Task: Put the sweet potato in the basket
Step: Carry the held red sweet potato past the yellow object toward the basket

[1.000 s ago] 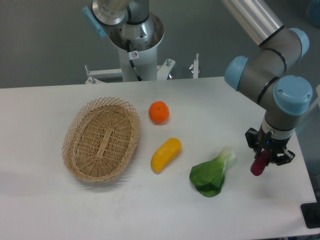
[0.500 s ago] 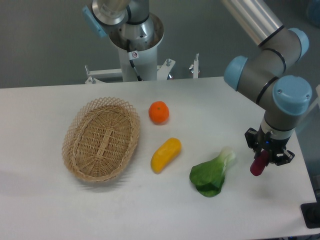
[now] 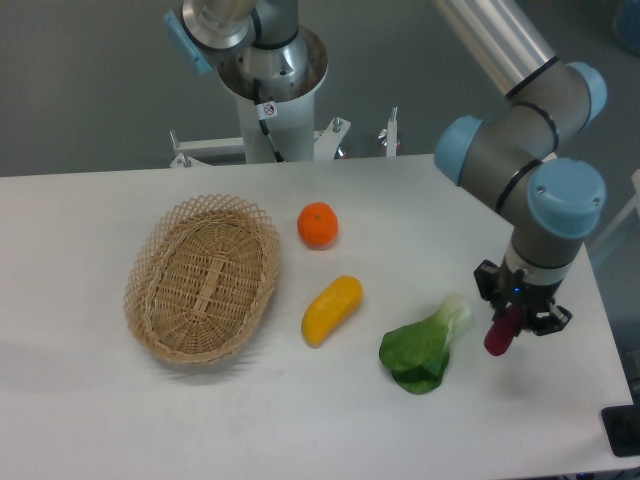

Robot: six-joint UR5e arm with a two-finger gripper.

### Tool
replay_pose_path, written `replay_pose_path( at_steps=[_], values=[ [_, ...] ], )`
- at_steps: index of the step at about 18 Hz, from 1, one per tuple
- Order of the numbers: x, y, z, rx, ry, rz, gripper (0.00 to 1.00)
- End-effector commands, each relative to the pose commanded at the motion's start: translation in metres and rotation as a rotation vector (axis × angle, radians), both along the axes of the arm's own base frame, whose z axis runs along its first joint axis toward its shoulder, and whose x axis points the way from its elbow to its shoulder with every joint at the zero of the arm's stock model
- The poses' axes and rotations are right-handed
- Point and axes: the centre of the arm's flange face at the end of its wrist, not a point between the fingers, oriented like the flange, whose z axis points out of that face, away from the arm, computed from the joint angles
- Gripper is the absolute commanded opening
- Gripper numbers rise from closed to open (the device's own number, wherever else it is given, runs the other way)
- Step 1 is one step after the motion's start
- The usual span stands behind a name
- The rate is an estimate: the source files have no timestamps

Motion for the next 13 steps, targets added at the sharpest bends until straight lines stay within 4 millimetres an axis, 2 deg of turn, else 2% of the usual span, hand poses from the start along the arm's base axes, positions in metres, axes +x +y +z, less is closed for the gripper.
replay_pose_path(
  at_steps=[6, 13],
  values=[
    [0.040, 0.010, -0.008, 0.021, 0.023, -0.021, 0.30],
    [0.093, 0.017, -0.003, 0.023, 0.003, -0.048, 0.30]
  ],
)
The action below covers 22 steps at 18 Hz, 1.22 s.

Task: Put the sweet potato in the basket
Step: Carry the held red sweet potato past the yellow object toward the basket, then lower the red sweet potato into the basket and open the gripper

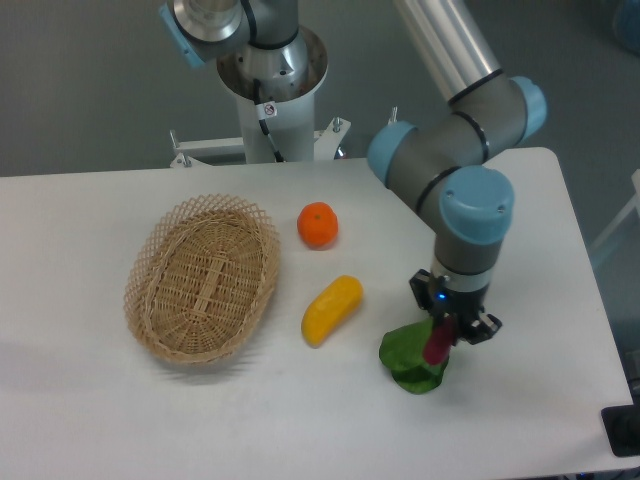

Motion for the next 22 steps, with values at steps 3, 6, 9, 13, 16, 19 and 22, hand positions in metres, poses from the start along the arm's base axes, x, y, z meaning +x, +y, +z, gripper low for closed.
replay_pose_path(
  at_steps=[3, 6, 9, 13, 16, 19, 22],
  values=[
    [0.037, 0.006, 0.001, -0.005, -0.013, -0.028, 0.30],
    [0.077, 0.002, 0.004, -0.013, -0.027, -0.065, 0.30],
    [0.105, 0.002, 0.004, -0.011, -0.041, -0.099, 0.30],
    [0.158, 0.026, 0.006, -0.009, -0.051, -0.187, 0.30],
    [0.198, 0.037, -0.006, -0.031, -0.070, -0.251, 0.30],
    [0.230, 0.037, -0.003, -0.044, -0.073, -0.295, 0.30],
    [0.269, 0.039, -0.015, -0.073, -0.088, -0.332, 0.31]
  ],
)
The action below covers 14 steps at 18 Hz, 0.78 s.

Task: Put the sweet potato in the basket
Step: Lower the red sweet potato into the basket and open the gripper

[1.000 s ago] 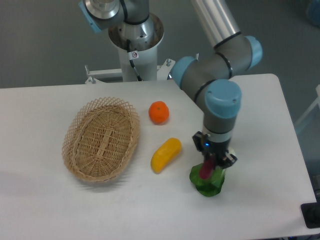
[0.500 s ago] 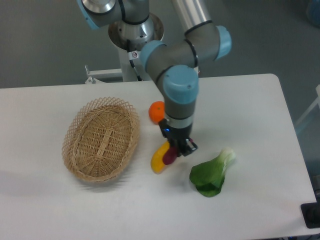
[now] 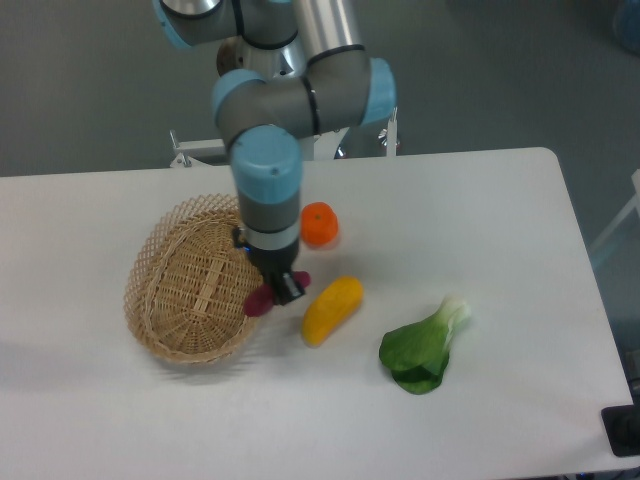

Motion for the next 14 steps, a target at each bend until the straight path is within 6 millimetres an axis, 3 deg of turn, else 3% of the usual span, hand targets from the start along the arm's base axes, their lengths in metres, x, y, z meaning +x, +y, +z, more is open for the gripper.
replay_pose_path(
  at_steps=[6, 8, 11, 14],
  values=[
    [0.023, 0.000, -0.019, -0.056, 0.025, -0.009, 0.44],
    [0.024, 0.001, -0.018, -0.056, 0.025, -0.013, 0.55],
    [0.024, 0.001, -0.016, -0.052, 0.033, -0.014, 0.97],
    [0.019, 0.002, -0.009, -0.053, 0.050, -0.010, 1.00]
  ],
)
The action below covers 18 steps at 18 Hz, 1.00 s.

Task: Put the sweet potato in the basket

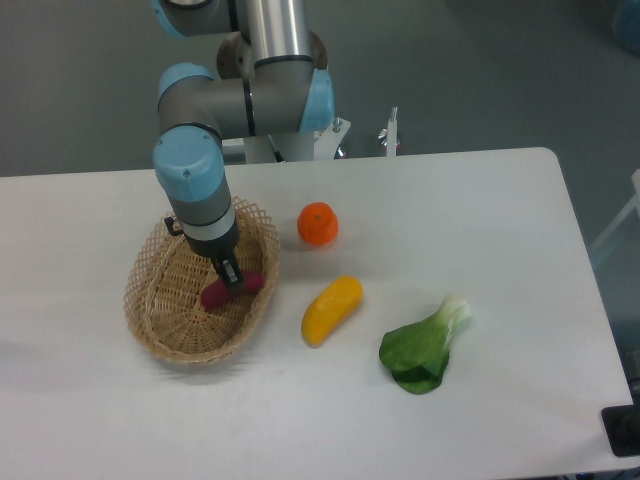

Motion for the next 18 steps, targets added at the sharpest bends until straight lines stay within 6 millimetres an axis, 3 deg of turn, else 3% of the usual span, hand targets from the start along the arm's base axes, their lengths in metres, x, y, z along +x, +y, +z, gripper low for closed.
replay_pose_path(
  at_steps=[3, 5, 8, 12, 18],
  values=[
    [-0.010, -0.002, 0.000, -0.002, 0.009, 0.015, 1.00],
    [-0.043, -0.007, 0.006, -0.001, 0.034, 0.059, 1.00],
    [-0.095, -0.015, -0.008, -0.008, 0.025, 0.137, 1.00],
    [-0.154, -0.021, 0.010, 0.030, 0.041, 0.200, 1.00],
    [-0.241, -0.035, 0.017, 0.050, 0.065, 0.251, 1.00]
  ],
)
